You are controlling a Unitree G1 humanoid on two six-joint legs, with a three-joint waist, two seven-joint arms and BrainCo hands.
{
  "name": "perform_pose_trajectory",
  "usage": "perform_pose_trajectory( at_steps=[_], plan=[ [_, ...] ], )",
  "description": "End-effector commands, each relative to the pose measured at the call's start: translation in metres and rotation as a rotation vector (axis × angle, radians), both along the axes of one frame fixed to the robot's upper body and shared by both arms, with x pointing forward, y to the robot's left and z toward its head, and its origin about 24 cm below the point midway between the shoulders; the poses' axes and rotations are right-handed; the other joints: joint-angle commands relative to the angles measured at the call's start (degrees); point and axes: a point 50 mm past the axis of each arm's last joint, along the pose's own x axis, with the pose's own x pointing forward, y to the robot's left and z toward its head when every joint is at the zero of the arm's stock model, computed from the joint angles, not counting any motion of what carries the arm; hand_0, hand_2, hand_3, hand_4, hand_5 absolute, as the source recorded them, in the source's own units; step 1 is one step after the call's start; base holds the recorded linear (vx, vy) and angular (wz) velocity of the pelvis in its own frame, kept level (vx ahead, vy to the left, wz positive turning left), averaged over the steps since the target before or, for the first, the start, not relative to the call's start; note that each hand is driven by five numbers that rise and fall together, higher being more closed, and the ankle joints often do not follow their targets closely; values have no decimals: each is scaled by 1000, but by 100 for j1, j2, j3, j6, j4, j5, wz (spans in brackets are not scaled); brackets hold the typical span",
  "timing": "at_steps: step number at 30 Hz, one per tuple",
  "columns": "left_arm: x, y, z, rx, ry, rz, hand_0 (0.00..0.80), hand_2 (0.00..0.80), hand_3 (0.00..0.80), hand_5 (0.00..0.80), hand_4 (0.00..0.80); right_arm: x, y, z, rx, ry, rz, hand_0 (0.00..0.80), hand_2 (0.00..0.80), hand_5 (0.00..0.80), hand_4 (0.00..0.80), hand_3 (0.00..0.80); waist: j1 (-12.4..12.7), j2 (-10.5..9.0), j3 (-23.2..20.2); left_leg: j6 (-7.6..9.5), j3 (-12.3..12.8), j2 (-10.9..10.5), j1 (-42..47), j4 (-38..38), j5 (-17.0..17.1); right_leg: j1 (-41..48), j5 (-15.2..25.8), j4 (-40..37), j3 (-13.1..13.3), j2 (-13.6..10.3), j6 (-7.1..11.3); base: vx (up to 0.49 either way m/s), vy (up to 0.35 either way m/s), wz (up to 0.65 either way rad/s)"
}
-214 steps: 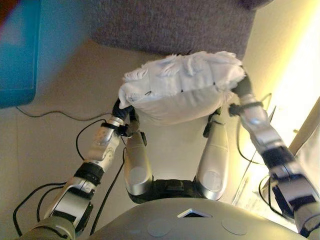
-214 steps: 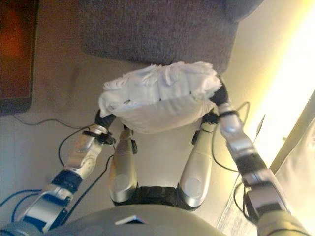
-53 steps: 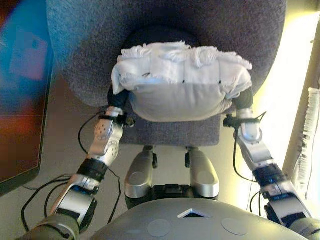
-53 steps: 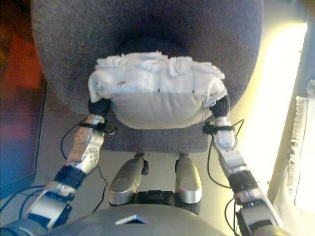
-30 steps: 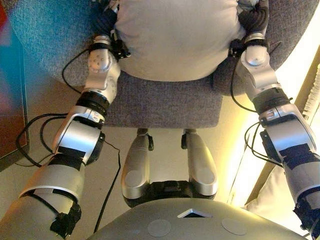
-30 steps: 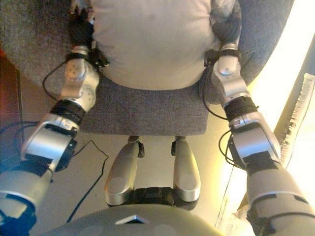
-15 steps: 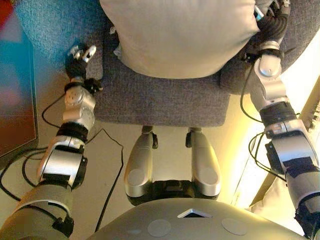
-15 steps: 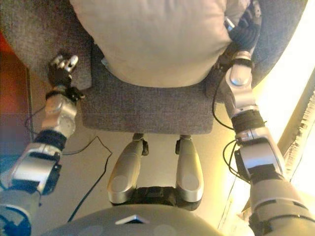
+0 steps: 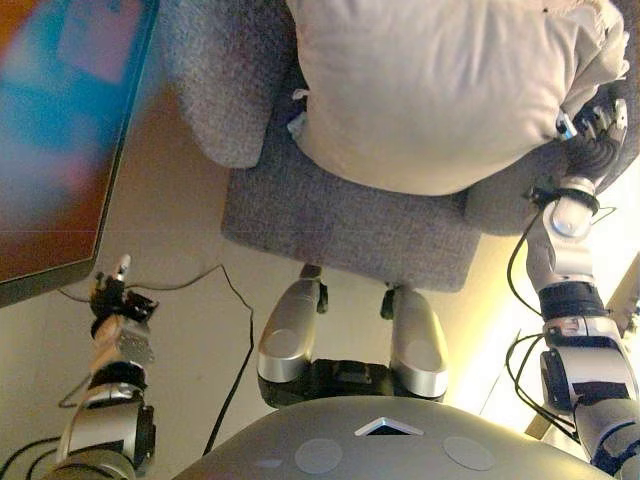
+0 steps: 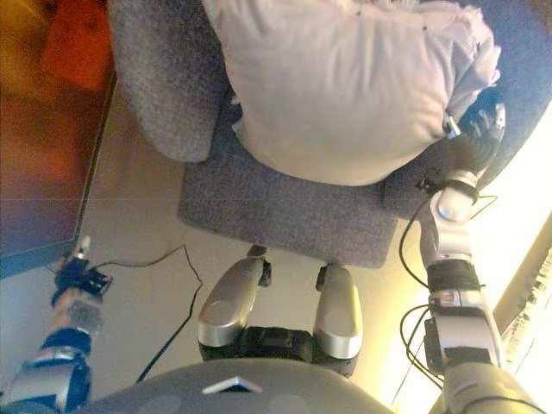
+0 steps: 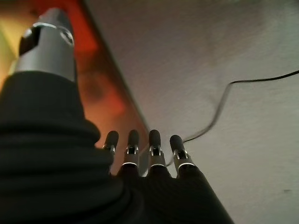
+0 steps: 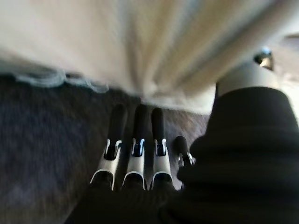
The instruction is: Pick up the cushion and take it to the sofa
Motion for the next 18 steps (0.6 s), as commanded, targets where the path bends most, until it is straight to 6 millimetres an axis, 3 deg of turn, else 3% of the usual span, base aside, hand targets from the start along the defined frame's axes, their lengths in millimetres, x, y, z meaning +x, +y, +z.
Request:
perform_pose_trajectory(
  at_steps=[1,6,13,18],
  plan=[
    [-36,3,-17,-22,129,35,0,0,0,0,0,-81,-89,-25,71,135,-392,0,0,0,0,0,-416,-218,-717,-381,87,211,385,405,-1014,158,-5,-378,-24,39,111,146,-54,-5],
    [-63,-9,-34,-63,238,18,0,0,0,0,0,-112,-100,-45,100,205,-473,0,0,0,0,0,-428,-296,-1064,-344,81,229,633,399,-1101,424,-42,-433,46,115,92,127,-45,-5],
    [-92,-19,-48,-129,389,-54,0,0,0,0,0,-140,-112,-65,136,323,-524,0,0,0,0,0,-398,-382,-1292,-296,83,241,834,413,-1216,639,-110,-454,115,185,55,69,-37,-12],
    [-106,-29,-56,-168,484,-94,0,0,0,0,0,-172,-104,-108,173,605,-518,0,0,0,0,0,-362,-430,-1483,-281,91,256,995,376,-1259,801,-158,-465,95,202,45,62,-22,-2]
  ],
)
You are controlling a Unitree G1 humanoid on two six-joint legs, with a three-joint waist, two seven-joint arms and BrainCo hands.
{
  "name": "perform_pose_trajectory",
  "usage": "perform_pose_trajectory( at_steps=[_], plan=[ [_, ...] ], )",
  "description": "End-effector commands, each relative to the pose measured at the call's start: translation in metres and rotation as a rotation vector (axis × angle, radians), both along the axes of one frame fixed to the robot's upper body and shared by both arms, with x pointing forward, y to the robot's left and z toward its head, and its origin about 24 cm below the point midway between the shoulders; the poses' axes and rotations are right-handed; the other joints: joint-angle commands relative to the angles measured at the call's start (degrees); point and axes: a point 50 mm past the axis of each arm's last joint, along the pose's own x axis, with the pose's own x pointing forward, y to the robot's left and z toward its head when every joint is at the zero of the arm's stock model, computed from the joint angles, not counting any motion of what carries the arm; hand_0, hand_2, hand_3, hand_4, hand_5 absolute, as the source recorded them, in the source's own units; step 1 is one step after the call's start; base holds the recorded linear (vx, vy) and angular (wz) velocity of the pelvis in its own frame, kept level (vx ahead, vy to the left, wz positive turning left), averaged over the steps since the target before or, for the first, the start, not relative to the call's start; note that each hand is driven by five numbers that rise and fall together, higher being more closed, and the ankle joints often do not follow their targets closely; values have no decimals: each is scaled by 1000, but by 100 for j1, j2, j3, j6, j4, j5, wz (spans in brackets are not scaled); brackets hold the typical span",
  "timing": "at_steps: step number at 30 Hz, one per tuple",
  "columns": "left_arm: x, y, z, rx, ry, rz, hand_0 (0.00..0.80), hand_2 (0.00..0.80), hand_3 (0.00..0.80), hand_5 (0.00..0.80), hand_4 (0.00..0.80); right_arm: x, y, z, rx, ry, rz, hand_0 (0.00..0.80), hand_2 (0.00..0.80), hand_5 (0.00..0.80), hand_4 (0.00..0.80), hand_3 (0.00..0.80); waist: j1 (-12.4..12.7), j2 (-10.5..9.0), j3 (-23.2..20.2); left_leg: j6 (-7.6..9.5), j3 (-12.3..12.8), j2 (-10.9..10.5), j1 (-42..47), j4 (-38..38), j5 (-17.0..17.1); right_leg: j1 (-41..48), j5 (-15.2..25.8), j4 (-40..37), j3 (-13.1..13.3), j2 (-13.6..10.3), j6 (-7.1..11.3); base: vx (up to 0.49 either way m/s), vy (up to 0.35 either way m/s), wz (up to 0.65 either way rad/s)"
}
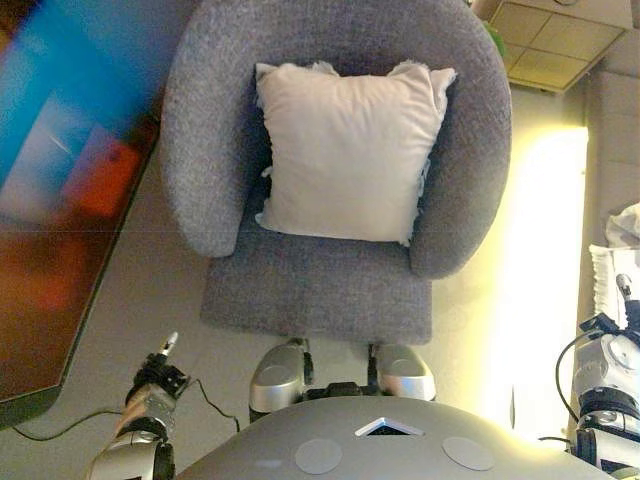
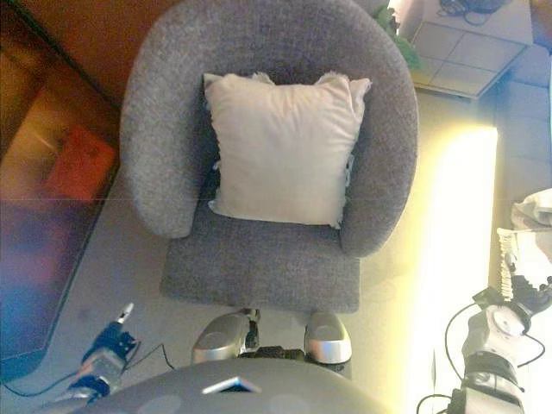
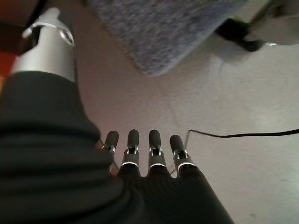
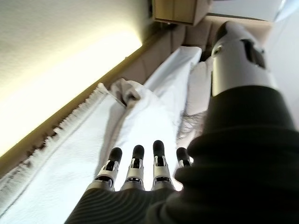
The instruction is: Pick up the cushion and take it to the sofa
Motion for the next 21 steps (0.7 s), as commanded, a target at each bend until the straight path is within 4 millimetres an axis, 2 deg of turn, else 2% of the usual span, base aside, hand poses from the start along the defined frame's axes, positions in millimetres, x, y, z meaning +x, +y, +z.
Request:
perform_pose_trajectory(
  at_steps=[1,3,4,6,8,10,16,21],
  plan=[
    [-13,13,3,19,96,-58,0,0,0,0,0,-7,0,-11,23,139,54,0,0,0,0,0,122,-387,-113,-207,-23,-10,247,375,-985,-244,-303,333,-35,-129,213,56,-13,4],
    [-20,-2,-5,-33,152,-112,0,0,0,0,0,-19,33,-49,160,319,184,0,0,0,0,0,145,-409,-188,-181,-45,-15,321,351,-983,-171,-323,345,-53,-120,191,45,-20,0],
    [-23,-10,-8,-55,167,-145,0,0,0,0,0,-28,56,-69,228,390,243,0,0,0,0,0,151,-422,-210,-160,-61,-22,368,331,-983,-130,-339,354,-58,-108,176,46,-29,-2],
    [-25,-26,-14,-74,192,-227,0,0,0,0,0,-46,97,-99,376,486,353,0,0,0,0,0,165,-446,-256,-124,-89,-32,467,293,-999,-32,-370,361,-66,-98,163,44,-34,4],
    [-22,-43,-20,-117,209,-300,0,0,0,0,0,-62,131,-118,486,583,425,0,0,0,0,0,171,-440,-309,-80,-106,-53,577,251,-1014,74,-393,367,-67,-82,147,58,-18,10],
    [-17,-56,-24,-163,223,-354,0,0,0,0,0,-69,153,-129,552,695,535,0,0,0,0,0,166,-401,-365,-49,-122,-72,729,189,-1023,206,-418,371,-82,-66,128,84,9,7],
    [-1,-83,-28,-241,213,-454,0,0,0,0,0,-63,190,-139,583,834,761,0,0,0,0,0,155,-274,-477,-26,-184,-114,957,132,-1055,460,-497,368,-145,-79,98,36,37,-1],
    [-2,-88,-29,-271,218,-451,0,0,0,0,0,-60,193,-139,549,861,812,0,0,0,0,0,148,-214,-531,-19,-199,-141,1050,115,-1080,573,-539,358,-203,-91,102,1,17,1]
  ],
)
